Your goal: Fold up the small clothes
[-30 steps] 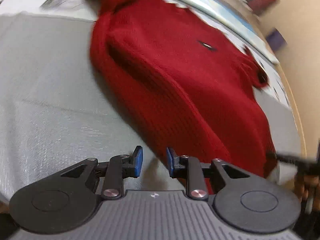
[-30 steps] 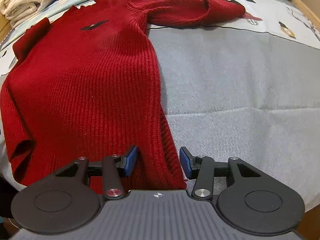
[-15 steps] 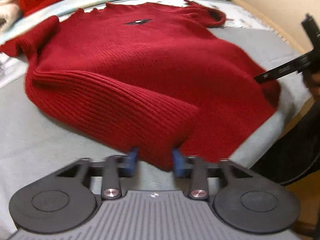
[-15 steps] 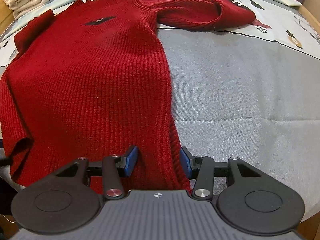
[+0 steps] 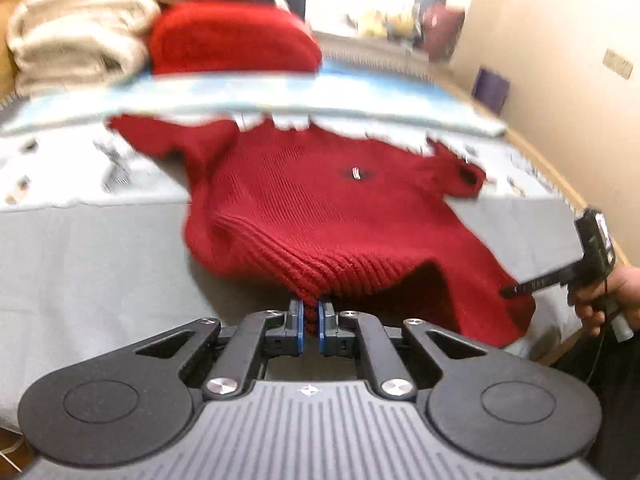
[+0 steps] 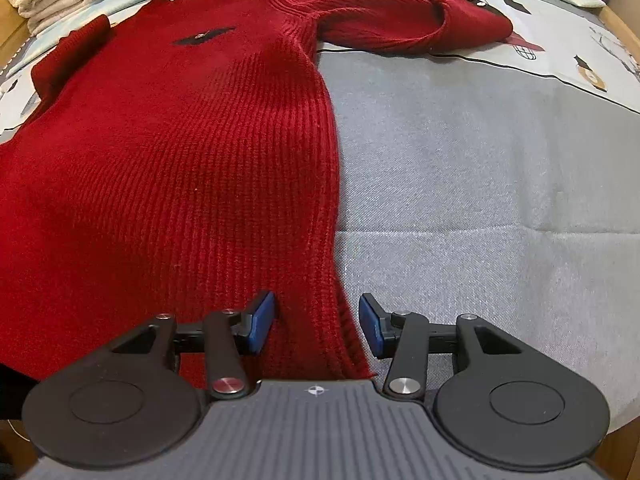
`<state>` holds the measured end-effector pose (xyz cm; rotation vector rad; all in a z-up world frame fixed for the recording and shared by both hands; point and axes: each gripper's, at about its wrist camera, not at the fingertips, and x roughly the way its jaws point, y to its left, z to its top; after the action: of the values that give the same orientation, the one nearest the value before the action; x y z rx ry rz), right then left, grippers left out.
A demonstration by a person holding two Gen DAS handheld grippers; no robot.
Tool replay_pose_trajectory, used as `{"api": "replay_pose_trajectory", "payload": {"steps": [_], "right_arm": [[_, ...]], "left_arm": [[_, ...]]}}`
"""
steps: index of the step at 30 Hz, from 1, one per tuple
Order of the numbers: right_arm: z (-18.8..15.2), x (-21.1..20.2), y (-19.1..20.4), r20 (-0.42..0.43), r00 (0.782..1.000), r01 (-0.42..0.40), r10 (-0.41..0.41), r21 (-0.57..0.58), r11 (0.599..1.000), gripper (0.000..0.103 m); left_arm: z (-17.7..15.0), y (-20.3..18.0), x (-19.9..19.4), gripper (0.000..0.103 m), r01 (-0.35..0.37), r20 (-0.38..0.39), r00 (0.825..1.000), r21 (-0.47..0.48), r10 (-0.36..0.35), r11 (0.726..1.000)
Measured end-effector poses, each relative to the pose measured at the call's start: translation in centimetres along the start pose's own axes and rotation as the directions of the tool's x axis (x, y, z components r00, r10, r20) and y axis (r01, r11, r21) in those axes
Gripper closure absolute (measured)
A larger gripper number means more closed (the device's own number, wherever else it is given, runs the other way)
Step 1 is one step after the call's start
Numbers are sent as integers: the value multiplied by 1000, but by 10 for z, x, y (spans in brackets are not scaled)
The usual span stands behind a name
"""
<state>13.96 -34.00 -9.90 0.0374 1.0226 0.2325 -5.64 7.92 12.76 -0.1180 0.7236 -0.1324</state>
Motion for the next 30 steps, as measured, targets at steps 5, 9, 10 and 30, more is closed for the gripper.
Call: {"api": "replay_pose_trajectory", "payload": {"steps": [5, 9, 10, 30], "right_arm": [[2, -19, -18, 61, 995, -87, 81, 97, 992, 93], [3, -33, -48, 123, 987, -130, 101, 256, 958, 93], [2, -30, -49, 107, 989, -122, 97, 263, 957, 93], [-9, -5, -24, -17, 998, -60, 62, 114, 992, 44]], "left_arm": [[-4, 21, -14, 97, -104, -21, 995, -80, 102, 991], [-10, 31, 5, 96, -160, -181, 972, -57, 148, 985], [-15, 29, 17, 95, -155, -258, 956, -35, 141, 987], [-5, 113, 49, 38, 231, 99, 969, -682, -224, 694]]}}
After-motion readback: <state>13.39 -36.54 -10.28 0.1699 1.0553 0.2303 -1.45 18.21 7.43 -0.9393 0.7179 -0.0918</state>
